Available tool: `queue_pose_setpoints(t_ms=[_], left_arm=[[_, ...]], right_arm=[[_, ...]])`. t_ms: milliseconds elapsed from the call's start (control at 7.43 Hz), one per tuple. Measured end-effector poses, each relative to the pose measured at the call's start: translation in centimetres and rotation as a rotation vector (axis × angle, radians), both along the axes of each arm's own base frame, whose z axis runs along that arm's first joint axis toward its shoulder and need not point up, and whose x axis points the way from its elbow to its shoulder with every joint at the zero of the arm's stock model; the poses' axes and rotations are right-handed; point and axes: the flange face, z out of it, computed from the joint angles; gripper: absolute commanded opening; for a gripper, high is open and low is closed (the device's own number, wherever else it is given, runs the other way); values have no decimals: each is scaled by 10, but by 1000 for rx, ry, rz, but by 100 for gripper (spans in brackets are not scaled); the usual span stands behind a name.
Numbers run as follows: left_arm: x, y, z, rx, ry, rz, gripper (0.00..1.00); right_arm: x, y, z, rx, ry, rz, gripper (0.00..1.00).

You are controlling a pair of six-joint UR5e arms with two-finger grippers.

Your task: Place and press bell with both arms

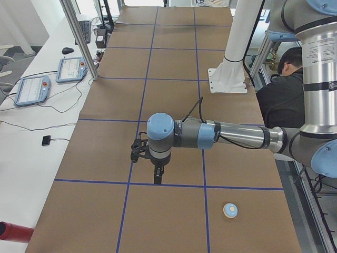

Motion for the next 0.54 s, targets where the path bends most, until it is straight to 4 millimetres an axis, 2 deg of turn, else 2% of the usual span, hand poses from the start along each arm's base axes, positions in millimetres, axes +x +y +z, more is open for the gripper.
queue_pose_setpoints(t_ms=[404, 538], left_arm=[[0, 0, -5, 10, 0, -1, 100], [0, -1, -13, 26, -1, -1, 100]], right_arm=[[0, 0, 0, 0, 1, 0, 100], [0, 0, -1, 1, 1, 1, 100]])
